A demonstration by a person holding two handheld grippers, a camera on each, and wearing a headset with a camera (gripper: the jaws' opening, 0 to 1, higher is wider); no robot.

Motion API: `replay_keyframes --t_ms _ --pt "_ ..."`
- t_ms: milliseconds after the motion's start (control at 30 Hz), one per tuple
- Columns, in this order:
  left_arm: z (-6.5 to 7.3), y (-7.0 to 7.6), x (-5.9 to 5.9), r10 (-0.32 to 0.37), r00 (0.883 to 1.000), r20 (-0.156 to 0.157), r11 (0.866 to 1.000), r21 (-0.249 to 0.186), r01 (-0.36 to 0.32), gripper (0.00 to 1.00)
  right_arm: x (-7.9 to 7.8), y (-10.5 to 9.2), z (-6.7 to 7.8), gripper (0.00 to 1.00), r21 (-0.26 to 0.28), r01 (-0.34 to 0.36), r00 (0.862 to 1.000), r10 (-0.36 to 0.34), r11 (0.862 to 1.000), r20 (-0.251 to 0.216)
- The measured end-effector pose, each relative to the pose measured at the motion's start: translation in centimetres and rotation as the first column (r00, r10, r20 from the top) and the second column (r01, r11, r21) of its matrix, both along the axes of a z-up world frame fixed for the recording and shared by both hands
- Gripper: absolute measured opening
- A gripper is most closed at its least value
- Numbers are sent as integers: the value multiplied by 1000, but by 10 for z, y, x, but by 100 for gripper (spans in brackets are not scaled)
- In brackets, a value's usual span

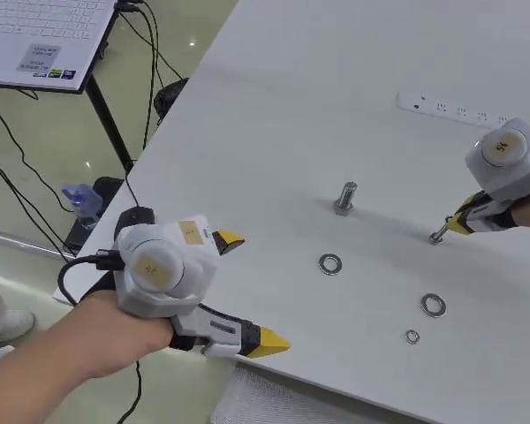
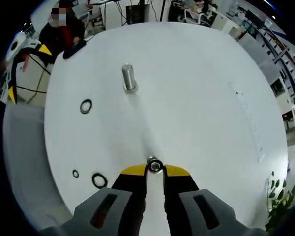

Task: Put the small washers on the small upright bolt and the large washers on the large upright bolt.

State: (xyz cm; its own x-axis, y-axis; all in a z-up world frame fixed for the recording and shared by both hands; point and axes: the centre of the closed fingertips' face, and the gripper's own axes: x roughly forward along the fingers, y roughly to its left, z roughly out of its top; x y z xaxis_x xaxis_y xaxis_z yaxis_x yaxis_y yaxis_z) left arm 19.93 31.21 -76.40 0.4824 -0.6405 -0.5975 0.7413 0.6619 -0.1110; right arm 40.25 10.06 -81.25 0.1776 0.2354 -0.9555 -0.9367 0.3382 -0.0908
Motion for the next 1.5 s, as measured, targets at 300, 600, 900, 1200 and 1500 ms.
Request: replay_keyframes --t_ms 300,600,900,1200,1500 --pt "1 -3 2 -18 1000 10 1000 -6 18 86 -1 0 -3 13 -8 -2 1000 2 1000 -6" --pt "-2 1 2 2 1000 -9 1000 2 -2 86 0 -1 -9 13 -22 -9 1000 9 1000 -11" --pt "-1 3 4 9 1000 -6 1000 -6 -9 87 1 -1 -18 13 -31 -13 1000 12 999 -20" --pt "-4 2 1 -2 1000 -19 1000 -5 2 86 -1 0 -29 13 -37 -14 999 13 999 -32" --pt "-4 4 0 2 1000 -22 1000 -9 -3 85 -1 1 -37 13 -41 -18 999 16 999 -40"
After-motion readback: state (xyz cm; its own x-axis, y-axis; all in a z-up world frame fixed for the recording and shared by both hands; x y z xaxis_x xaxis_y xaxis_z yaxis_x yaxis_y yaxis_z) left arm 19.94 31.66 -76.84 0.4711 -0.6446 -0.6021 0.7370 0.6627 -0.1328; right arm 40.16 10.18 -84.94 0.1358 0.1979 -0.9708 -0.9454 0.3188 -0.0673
